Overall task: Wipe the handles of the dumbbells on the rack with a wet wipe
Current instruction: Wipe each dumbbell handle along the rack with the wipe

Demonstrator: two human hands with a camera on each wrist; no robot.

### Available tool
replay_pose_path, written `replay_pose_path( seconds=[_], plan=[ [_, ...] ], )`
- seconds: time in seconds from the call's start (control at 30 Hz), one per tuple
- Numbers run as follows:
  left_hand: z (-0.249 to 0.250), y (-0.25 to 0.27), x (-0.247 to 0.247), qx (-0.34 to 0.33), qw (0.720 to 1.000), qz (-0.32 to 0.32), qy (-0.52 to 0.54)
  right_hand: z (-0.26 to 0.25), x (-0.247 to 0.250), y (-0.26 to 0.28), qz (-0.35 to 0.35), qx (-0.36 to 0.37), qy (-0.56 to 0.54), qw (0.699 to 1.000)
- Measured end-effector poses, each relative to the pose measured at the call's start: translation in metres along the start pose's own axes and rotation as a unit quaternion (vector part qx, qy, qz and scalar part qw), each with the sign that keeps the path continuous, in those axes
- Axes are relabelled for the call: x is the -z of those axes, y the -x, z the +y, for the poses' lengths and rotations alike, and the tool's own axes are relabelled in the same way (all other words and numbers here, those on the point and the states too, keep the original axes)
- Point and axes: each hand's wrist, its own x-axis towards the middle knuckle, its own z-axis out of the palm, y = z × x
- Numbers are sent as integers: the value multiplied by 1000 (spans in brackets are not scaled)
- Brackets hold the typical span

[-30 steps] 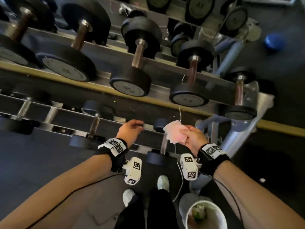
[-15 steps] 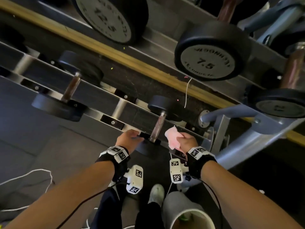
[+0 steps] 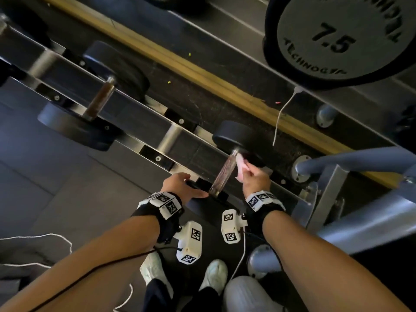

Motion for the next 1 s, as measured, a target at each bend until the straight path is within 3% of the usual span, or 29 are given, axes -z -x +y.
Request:
replay_pose_path(
  seconds=[0.17,0.33,0.43,0.5,0.6,0.73,0.87,1.0],
  plan=[
    [1,-1,2,2,1000,3,-15,20,-20,25,-155,-14,7,988],
    [2,2,1,-5,999,1,-34,29,-10,35,-252,44,114,960],
    [1,0,2,-5,999,-4,-32,13,-2,22,-163,2,73,984],
    [1,-1,4,-3,999,-8,-31,11,2,10,-76,38,40,996],
    [3,-4,6,-7,999,-15,-48,13,2,-5,-27,103,50,993],
    [3,-8,7,-17,997,-20,-72,21,-7,-14,-48,174,121,976],
    [0,-10,6,-20,997,-19,-77,41,-16,-9,-133,206,279,929],
    [-1,-9,4,-19,997,-20,-71,43,-7,-7,-170,206,256,929]
  ],
)
